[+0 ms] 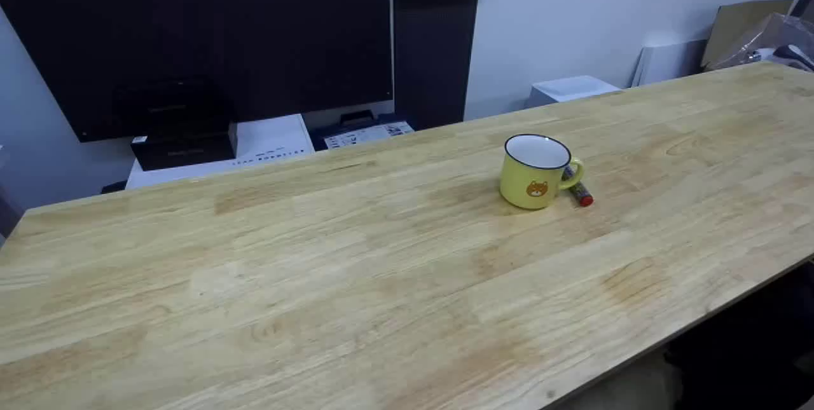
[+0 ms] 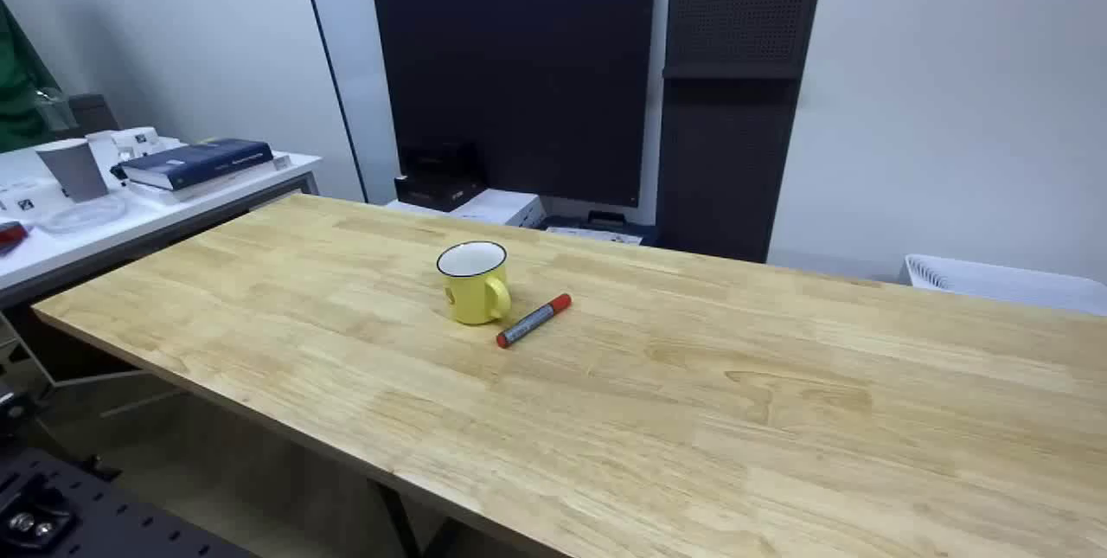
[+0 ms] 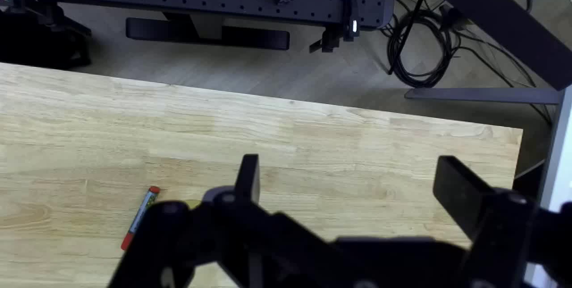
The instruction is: Put the marker in the mug
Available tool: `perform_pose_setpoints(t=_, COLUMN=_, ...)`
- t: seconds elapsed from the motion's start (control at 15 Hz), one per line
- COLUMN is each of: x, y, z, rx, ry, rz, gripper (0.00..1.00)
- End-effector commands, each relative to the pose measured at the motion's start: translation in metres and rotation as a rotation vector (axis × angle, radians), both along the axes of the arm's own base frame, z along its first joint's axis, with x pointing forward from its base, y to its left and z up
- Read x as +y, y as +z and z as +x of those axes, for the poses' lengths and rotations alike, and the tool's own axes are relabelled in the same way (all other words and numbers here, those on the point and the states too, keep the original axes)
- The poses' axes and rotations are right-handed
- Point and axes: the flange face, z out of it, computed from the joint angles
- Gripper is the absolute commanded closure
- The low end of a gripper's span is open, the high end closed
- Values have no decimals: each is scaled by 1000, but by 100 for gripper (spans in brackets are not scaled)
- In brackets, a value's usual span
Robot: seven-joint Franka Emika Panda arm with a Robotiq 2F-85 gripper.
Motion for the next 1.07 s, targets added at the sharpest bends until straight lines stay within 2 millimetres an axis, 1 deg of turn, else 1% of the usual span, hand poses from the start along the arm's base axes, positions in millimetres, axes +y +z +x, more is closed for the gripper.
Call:
perform_pose_setpoints(t=0.0, x=0, y=1, z=0, rx=0, ry=0, rz=0, gripper=0)
perform_pose_setpoints(t=0.6, x=0, y=1, z=0, rx=-1, ry=0, rz=0, gripper=0)
perform_pose_setpoints(t=0.67, x=-1, y=1, z=4, rx=-41, ry=-26, rz=-31, gripper=0)
perform_pose_setpoints(t=0.73, x=-6, y=2, z=9, rx=-95, ry=-52, rz=-65, gripper=0)
perform_pose_setpoints(t=0.87, x=-23, y=4, z=27, rx=-205, ry=-93, rz=-110, gripper=0)
perform_pose_setpoints(t=1.0, x=-53, y=5, z=44, rx=-306, ry=-135, rz=-160, gripper=0)
